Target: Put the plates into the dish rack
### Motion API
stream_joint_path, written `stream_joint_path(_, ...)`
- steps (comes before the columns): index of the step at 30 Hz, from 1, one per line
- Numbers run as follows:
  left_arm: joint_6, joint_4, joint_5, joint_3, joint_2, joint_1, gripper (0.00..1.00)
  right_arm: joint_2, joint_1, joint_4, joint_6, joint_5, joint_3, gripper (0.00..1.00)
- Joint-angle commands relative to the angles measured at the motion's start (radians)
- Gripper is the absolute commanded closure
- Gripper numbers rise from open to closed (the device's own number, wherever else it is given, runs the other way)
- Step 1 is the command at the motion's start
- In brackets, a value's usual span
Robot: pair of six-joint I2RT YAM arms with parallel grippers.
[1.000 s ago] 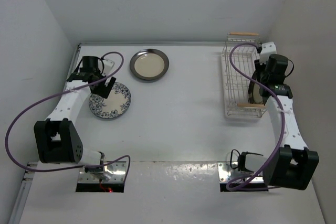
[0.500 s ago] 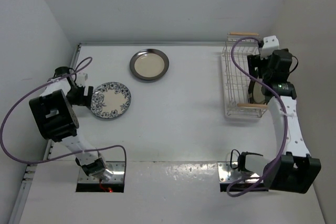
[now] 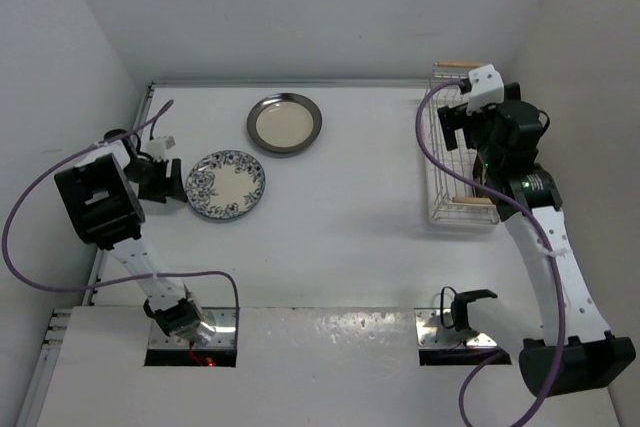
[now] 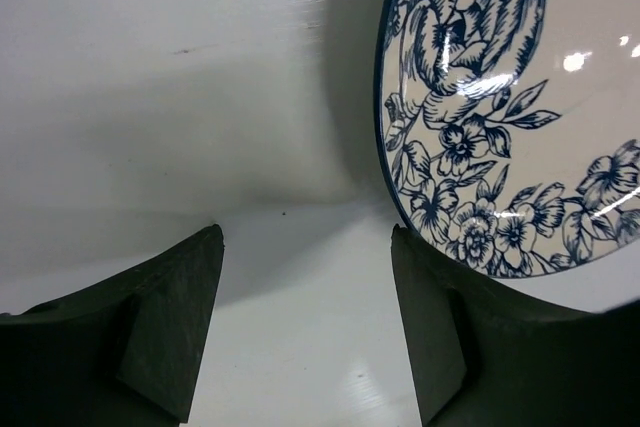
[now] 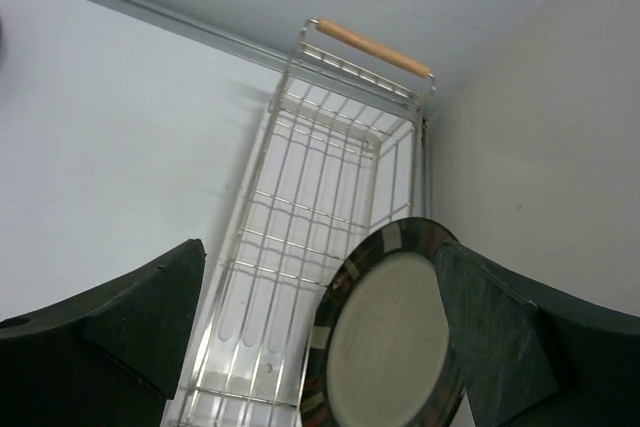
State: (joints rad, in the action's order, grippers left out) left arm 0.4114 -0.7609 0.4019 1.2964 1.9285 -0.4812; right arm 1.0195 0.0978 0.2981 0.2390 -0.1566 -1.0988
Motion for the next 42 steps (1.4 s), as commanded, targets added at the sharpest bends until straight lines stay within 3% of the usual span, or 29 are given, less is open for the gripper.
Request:
stream_joint_path(1,0.023,-0.044,0.138,0.017,0.026,-0.02,0.27,-0.024,0.045,0.013,0.009,-0.018,0.016,0.04)
stream_joint_path(7,0.043,-0.054,0.248,0.046,-0.075,-0.051,0.27,-0.03,0.132,0.045,0.02,-0.061,0.031,0.04)
stream_joint_path(10,-0.008,0.049,0.236,0.005,-0.161,-0.051,0.27,-0.032,0.164,0.052,0.034,-0.089,0.039,0.04)
stream_joint_path(13,-0.028,0.063,0.122,-0.005,-0.131,0.001,0.22,-0.033,0.192,0.059,0.04,-0.106,0.046,0.04)
stream_joint_path(18,-0.063,0.054,0.037,-0.014,0.016,0.079,0.26,-0.041,0.223,0.049,0.048,-0.107,0.05,0.03)
stream_joint_path(21,-0.083,0.054,0.037,-0.005,0.064,0.092,0.36,-0.045,0.25,0.056,0.051,-0.104,0.043,0.03)
stream_joint_path(25,-0.092,0.054,0.037,0.018,0.105,0.111,0.57,-0.052,0.292,0.062,0.017,-0.08,0.045,0.03)
stream_joint_path(27,-0.092,0.032,0.072,0.029,0.106,0.121,0.79,-0.053,0.315,0.065,-0.029,-0.052,0.066,0.03)
stream_joint_path(28,-0.079,0.016,0.089,0.04,0.106,0.121,0.98,-0.055,0.322,0.062,-0.041,-0.014,0.097,0.03)
stream_joint_path(35,0.041,-0.055,0.201,-0.005,-0.099,0.197,1.0,0.025,0.427,-0.113,-0.295,0.205,0.221,0.07)
stream_joint_path(39,0.116,-0.1,0.239,-0.005,-0.253,0.309,1.0,0.221,0.523,-0.249,-0.433,0.339,0.252,0.09)
stream_joint_path(42,0.158,-0.124,0.252,-0.005,-0.338,0.423,1.0,0.354,0.571,-0.318,-0.467,0.389,0.186,0.09)
